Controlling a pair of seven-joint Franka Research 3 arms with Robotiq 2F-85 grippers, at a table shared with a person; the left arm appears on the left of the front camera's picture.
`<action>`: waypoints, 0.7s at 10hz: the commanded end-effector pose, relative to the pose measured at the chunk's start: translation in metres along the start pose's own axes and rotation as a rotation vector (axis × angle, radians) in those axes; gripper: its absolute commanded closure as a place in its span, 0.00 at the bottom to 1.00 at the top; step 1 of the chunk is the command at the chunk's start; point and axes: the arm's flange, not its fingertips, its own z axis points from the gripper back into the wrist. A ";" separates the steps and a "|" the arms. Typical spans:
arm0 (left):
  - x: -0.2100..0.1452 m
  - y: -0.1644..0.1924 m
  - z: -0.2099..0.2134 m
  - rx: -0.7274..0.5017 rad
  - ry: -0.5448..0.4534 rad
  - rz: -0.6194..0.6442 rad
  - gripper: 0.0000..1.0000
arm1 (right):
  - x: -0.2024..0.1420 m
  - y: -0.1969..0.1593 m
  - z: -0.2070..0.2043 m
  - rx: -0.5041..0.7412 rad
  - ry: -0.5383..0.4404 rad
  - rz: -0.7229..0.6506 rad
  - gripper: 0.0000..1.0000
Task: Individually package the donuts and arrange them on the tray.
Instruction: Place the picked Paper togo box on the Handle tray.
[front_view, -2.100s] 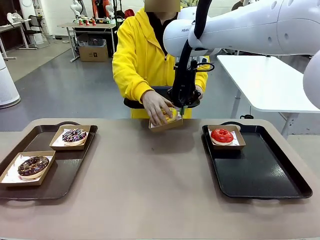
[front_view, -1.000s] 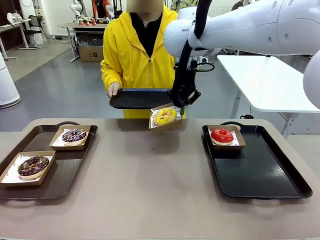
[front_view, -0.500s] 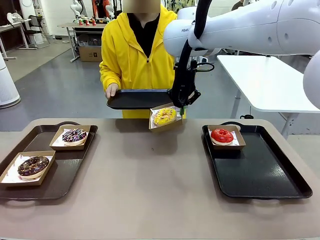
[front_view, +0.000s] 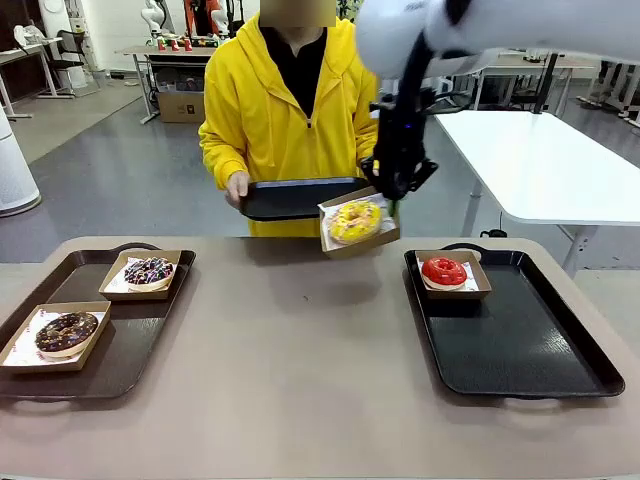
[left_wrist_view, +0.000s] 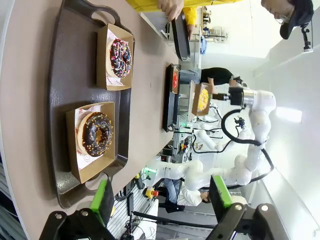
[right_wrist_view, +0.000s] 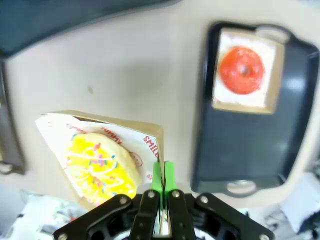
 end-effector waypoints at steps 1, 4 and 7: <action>-0.004 -0.002 0.000 0.008 0.000 -0.017 0.00 | -0.043 -0.045 -0.013 0.034 -0.022 -0.011 0.98; -0.004 -0.002 0.000 0.008 0.000 -0.017 0.00 | -0.071 -0.105 -0.040 -0.027 -0.047 0.021 0.98; -0.004 -0.002 0.000 0.008 0.000 -0.017 0.00 | -0.085 -0.158 -0.070 0.030 -0.070 -0.007 0.98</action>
